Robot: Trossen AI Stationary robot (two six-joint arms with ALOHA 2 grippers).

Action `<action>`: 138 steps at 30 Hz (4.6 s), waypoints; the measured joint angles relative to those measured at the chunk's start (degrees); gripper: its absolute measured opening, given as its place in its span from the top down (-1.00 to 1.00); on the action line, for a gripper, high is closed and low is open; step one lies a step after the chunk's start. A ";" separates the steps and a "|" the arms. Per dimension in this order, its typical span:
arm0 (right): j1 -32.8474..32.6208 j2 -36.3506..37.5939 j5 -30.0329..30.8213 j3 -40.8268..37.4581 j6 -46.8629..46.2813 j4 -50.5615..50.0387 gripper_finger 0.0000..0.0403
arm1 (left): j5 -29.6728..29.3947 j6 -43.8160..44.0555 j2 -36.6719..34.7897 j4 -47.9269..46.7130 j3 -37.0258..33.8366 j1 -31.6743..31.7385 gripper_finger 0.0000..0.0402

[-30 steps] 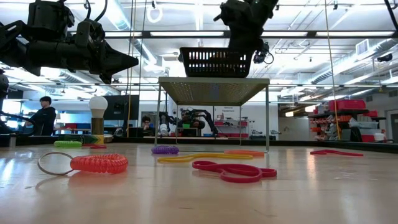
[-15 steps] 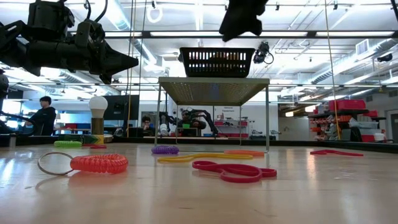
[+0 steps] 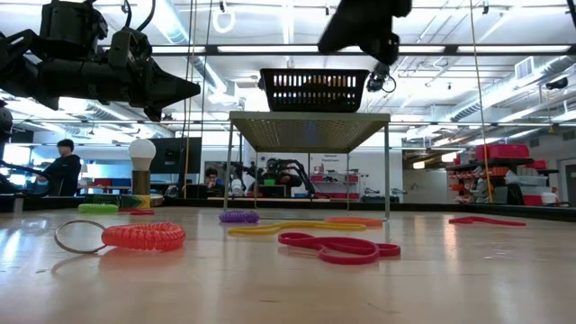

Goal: Pick & Place Office Desk Supplies
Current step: Put the red rubber band into the top black bin on the shelf

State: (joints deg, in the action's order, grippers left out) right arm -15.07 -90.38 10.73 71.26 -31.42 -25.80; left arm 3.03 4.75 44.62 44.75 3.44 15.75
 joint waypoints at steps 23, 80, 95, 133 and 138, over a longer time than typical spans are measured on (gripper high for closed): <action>-12.65 -4.17 5.74 -18.89 -7.84 11.62 0.25 | -0.02 0.00 0.00 -0.05 0.00 0.00 0.90; -13.13 -27.76 2.50 8.08 -6.48 -0.38 0.00 | -0.01 0.00 0.00 -0.04 0.02 0.00 0.90; -12.82 -30.37 -0.64 10.87 -5.33 -6.98 0.62 | -0.02 0.00 -0.01 -0.02 0.02 0.00 0.90; -11.65 -17.98 3.32 13.75 -3.17 -4.38 0.98 | 0.00 0.00 0.00 0.00 0.02 0.00 0.90; -8.98 -17.08 7.52 22.08 -1.11 -11.35 0.98 | -0.02 0.00 -0.01 0.00 0.02 -0.02 0.90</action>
State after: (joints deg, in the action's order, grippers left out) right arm -24.05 -107.47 18.25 93.34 -32.53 -37.15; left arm 3.01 4.75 44.61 44.75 3.46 15.73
